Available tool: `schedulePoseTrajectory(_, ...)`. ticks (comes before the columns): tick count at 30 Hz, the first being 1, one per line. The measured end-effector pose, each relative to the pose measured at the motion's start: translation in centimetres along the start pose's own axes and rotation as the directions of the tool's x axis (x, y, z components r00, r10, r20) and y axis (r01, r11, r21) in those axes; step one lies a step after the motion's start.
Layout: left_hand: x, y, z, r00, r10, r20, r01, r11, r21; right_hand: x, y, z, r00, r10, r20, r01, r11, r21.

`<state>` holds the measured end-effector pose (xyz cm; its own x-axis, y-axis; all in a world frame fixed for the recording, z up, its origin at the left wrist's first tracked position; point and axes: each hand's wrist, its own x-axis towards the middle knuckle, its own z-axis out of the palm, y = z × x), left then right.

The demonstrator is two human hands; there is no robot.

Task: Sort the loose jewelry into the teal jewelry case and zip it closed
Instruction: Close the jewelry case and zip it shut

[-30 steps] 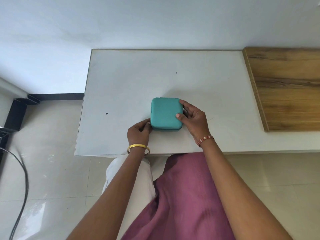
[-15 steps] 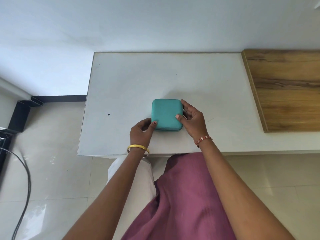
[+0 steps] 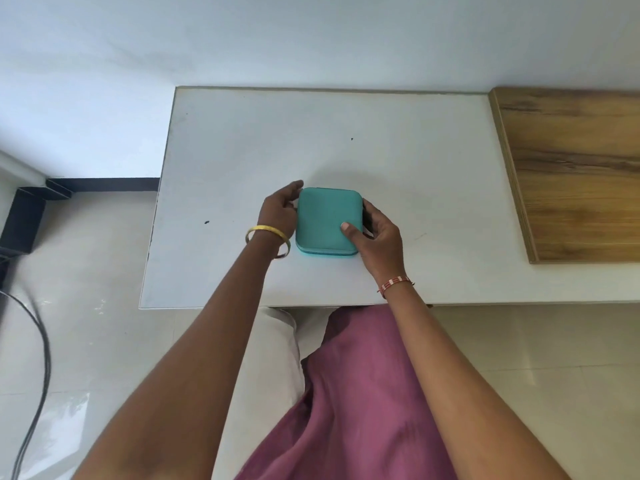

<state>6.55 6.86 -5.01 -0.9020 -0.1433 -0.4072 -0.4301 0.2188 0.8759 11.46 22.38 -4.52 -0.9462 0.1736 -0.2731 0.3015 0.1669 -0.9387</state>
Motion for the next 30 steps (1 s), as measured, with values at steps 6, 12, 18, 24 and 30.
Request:
schedulePoseTrajectory(6,0.9,0.8,0.0,0.992,0.047,0.118,-0.071,0.975,0.21,0.2,-0.1,-0.1,1.0,0.016,-0.018,-0.016,1.0,-0.006)
schedulePoseTrajectory(12,1.4,0.9,-0.3,0.986,0.12,0.114,-0.157,0.899,0.41,0.3,-0.2,-0.3,0.999,0.036,-0.001,-0.036,0.999,-0.026)
schedulePoseTrajectory(18,1.7,0.4,-0.6,0.999,0.041,-0.026,-0.032,0.961,0.274,0.4,-0.6,-0.4,0.998,0.062,0.003,-0.062,0.997,-0.046)
schedulePoseTrajectory(24,1.5,0.4,-0.2,0.992,0.068,-0.103,-0.033,0.95,0.311,0.2,-0.9,0.1,0.996,0.077,-0.04,-0.079,0.994,-0.068)
schedulePoseTrajectory(30,0.1,-0.4,0.0,0.959,0.228,-0.17,-0.147,0.909,0.391,-0.4,-1.3,1.4,0.996,-0.02,-0.083,-0.012,0.93,-0.368)
